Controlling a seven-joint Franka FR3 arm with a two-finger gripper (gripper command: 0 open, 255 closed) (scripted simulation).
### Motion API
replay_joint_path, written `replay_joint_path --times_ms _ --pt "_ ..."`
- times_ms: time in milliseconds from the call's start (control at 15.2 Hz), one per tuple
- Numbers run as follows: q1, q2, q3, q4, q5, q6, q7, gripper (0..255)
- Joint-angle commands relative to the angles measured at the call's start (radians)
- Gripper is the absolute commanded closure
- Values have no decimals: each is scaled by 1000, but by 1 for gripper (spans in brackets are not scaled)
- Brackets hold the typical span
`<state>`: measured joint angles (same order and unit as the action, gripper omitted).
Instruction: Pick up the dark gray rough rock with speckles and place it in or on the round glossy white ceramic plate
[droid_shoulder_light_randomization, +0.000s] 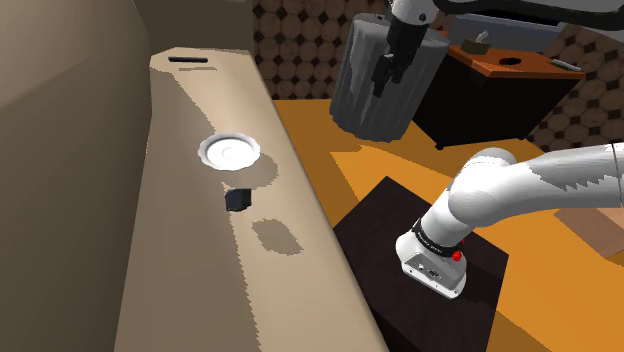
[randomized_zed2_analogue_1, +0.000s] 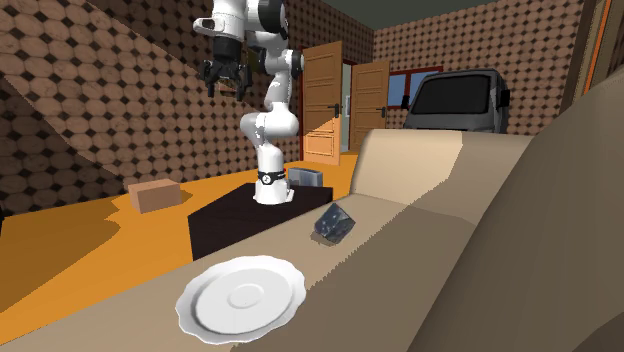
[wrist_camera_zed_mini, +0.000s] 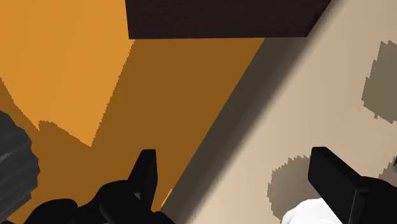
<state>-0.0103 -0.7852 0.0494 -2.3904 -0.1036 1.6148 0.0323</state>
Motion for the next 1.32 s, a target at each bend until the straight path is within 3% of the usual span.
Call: replay_joint_path --times_ms 0,726,1254 --pt "0 0 0 0 0 0 0 0" --pt "21 148 268 -47 152 153 419 0" --pt "-4 393 463 41 177 281 737 0"
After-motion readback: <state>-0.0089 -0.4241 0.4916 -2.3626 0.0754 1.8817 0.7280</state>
